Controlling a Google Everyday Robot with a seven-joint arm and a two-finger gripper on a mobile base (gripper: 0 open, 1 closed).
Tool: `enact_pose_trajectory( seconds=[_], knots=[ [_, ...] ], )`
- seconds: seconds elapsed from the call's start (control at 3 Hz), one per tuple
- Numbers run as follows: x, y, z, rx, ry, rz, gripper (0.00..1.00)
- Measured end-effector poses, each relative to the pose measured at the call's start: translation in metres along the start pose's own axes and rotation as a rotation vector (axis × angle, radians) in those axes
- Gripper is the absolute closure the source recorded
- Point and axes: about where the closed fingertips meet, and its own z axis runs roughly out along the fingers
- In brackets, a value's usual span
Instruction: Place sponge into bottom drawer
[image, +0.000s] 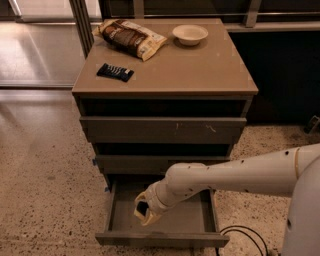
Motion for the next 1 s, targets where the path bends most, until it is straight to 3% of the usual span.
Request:
enact_pose_trajectory(
  seconds=[0.33, 0.67, 1.0],
  knots=[
    [-0.004, -0.004, 0.046, 0.022, -0.006, 0.002, 1.00],
    [0.012, 0.010, 0.069, 0.031, 0.064, 0.071, 1.00],
    [0.055, 0.037, 0.091, 0.031, 0.170, 0.256, 1.00]
  ],
)
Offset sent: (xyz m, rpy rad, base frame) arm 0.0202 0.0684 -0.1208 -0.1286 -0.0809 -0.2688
